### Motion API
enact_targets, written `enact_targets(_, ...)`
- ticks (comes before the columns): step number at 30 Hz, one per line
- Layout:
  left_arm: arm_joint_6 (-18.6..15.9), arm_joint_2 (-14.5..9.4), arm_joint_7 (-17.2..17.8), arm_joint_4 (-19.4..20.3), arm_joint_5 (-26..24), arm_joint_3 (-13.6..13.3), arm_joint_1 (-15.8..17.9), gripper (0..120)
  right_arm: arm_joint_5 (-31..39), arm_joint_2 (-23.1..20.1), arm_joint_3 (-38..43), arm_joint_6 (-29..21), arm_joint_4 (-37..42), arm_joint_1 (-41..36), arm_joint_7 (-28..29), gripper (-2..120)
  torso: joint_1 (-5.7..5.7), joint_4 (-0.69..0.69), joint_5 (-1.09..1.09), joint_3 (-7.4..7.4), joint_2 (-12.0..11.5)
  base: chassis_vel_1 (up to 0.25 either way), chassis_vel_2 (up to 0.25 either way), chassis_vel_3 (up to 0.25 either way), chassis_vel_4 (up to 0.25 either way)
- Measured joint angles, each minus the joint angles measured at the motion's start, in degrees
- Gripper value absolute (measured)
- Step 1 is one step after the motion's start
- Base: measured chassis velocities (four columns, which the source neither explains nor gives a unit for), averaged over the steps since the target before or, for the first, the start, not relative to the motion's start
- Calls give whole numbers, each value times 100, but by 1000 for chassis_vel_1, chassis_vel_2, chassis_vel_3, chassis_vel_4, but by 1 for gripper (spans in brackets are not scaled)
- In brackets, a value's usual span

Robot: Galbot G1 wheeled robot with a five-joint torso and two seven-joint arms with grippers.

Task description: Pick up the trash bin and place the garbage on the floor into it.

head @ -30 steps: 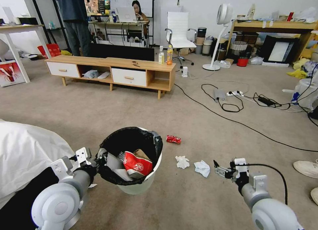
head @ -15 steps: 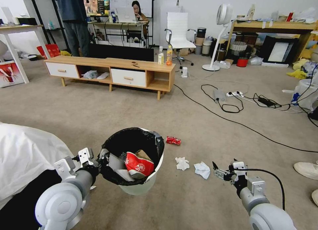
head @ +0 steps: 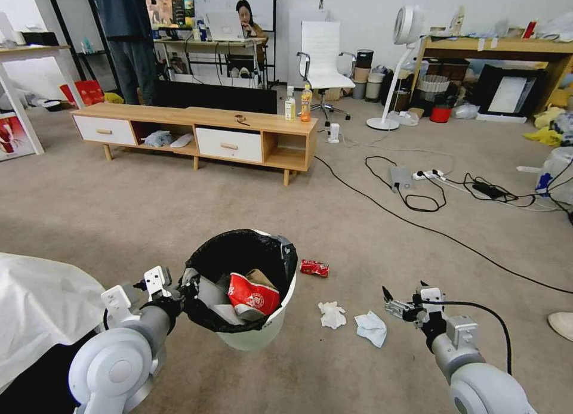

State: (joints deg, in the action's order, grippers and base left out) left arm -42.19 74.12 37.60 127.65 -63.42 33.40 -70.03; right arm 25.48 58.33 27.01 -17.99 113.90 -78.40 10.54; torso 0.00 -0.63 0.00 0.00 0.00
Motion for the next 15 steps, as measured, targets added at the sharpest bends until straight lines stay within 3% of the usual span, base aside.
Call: enact_targets(15, 6, -2, -23, -102, -8, -11, 72, 7, 190, -5, -65, -220, -177, 96, -3, 100, 0, 0, 0, 0, 0, 0, 0, 0, 0)
